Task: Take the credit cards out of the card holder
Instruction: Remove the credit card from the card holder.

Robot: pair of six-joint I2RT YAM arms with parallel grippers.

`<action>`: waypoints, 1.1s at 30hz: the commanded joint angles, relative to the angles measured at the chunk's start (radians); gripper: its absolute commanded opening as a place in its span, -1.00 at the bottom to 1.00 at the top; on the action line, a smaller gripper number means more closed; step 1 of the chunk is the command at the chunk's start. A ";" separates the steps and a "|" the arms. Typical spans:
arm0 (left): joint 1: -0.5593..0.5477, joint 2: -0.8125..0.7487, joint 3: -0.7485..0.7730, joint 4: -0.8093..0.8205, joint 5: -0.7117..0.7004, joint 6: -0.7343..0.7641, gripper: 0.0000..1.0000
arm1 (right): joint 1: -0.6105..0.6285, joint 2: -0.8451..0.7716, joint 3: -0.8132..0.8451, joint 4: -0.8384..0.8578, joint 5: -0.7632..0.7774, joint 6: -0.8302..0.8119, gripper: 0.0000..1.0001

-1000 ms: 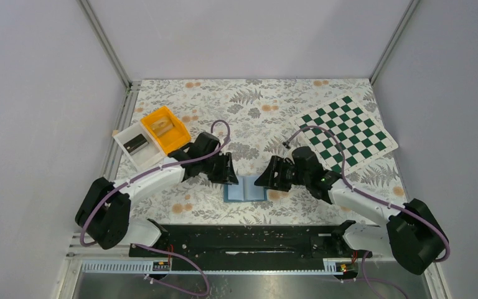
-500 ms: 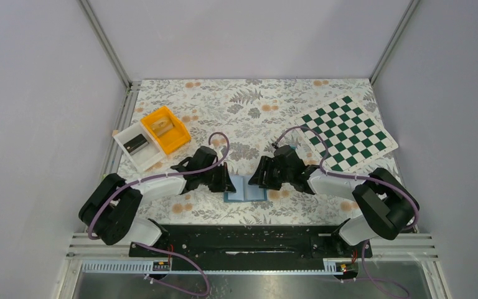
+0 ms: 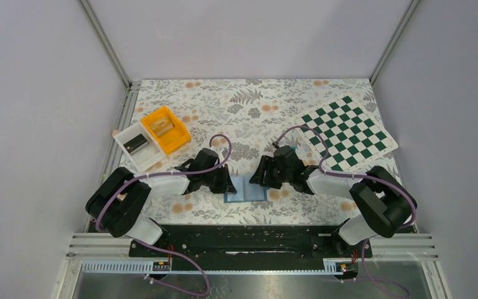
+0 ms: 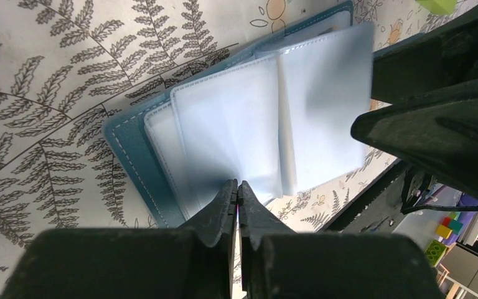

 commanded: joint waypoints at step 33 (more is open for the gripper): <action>0.006 -0.238 0.027 -0.118 -0.107 -0.083 -0.57 | 0.037 0.014 0.021 0.201 -0.228 0.084 -0.16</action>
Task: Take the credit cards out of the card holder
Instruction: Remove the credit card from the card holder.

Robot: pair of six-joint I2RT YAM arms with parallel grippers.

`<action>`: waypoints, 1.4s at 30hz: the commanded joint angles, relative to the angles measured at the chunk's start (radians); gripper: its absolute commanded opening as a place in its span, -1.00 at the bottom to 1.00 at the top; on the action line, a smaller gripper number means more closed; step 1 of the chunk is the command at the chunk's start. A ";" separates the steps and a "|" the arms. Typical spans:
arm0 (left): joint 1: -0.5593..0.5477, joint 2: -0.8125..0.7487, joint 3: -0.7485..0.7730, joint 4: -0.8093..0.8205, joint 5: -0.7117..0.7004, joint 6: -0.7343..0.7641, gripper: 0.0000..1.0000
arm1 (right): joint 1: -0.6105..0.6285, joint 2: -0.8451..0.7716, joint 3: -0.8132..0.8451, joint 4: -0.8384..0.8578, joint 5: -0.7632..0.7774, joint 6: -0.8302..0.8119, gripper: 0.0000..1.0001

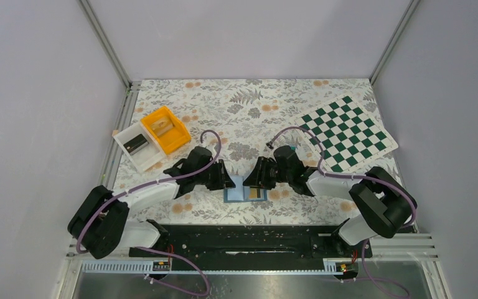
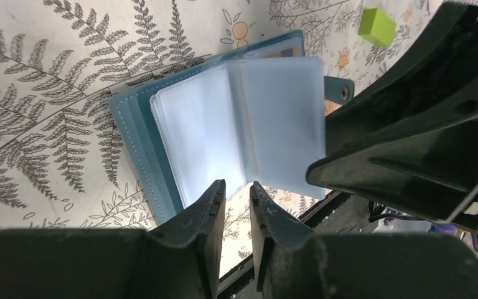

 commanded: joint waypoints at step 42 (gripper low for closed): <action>0.063 0.109 -0.049 0.062 0.046 0.035 -0.77 | 0.034 0.131 0.132 -0.063 0.070 -0.066 -0.20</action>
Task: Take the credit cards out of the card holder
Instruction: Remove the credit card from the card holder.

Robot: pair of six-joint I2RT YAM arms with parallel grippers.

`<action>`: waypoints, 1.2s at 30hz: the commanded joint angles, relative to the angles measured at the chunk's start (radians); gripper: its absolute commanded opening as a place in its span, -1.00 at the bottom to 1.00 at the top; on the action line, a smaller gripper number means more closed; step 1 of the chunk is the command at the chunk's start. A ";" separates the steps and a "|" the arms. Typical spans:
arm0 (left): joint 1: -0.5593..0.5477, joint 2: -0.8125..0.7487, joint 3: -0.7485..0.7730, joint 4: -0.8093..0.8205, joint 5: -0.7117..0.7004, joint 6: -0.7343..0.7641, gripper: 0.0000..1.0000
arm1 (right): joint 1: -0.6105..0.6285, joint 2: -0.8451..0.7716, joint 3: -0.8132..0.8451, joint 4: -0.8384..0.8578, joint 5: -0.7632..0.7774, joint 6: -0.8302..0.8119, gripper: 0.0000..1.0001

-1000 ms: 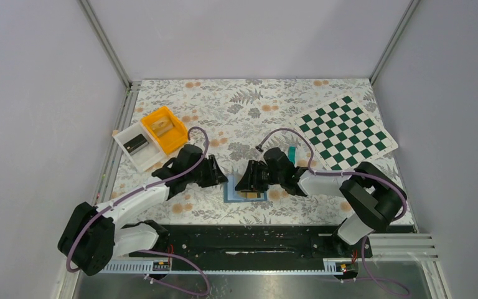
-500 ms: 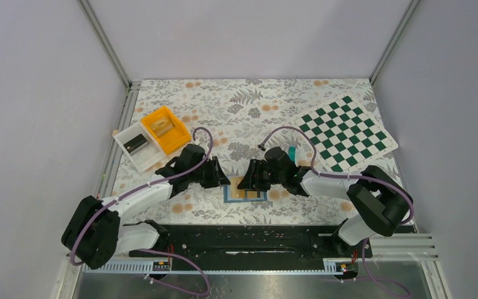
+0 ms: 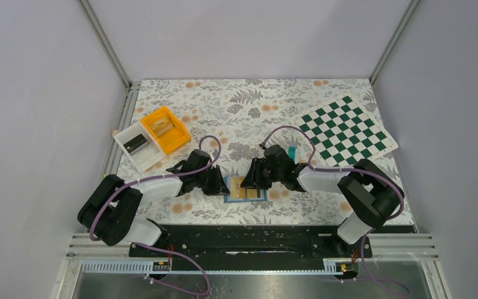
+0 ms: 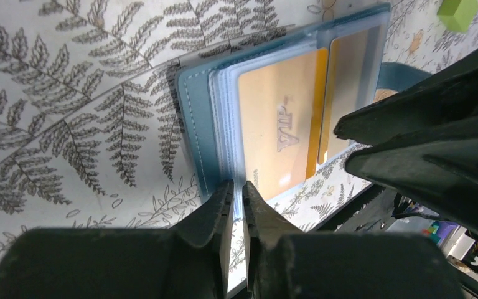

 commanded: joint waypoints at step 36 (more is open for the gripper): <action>0.002 0.064 -0.046 0.101 -0.020 0.004 -0.78 | -0.059 0.081 -0.061 0.269 -0.122 0.014 -1.00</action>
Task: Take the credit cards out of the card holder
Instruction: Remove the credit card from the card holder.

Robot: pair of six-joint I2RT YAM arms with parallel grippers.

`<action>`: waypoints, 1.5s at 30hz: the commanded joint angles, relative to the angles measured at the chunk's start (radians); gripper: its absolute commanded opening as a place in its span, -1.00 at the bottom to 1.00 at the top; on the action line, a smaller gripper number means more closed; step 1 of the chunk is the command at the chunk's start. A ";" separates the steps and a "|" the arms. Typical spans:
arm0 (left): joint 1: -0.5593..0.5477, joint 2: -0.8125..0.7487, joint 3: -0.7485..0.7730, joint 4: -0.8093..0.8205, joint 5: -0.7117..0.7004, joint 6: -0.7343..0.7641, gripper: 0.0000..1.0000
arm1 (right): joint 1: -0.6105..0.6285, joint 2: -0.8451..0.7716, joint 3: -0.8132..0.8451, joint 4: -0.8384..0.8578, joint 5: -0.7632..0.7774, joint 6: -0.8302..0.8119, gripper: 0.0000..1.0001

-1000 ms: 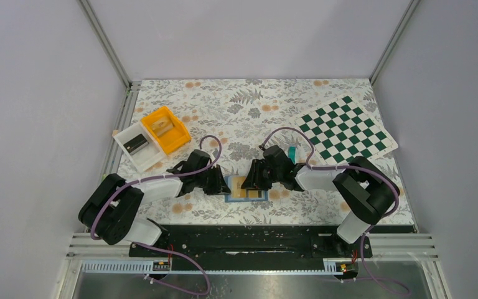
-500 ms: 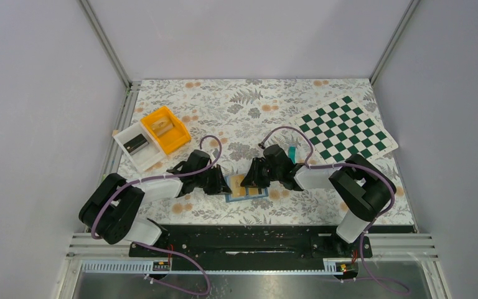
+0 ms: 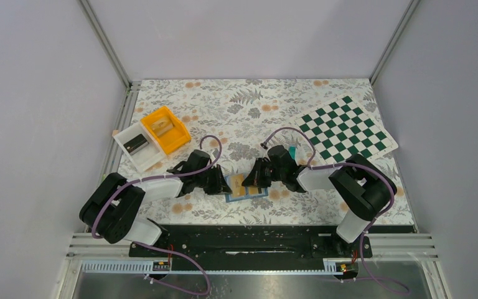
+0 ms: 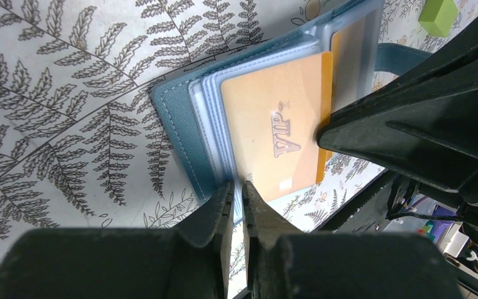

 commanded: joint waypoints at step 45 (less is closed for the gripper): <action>-0.013 -0.322 0.088 0.011 0.094 -0.101 0.23 | -0.147 -0.484 -0.169 0.029 -0.063 0.162 -1.00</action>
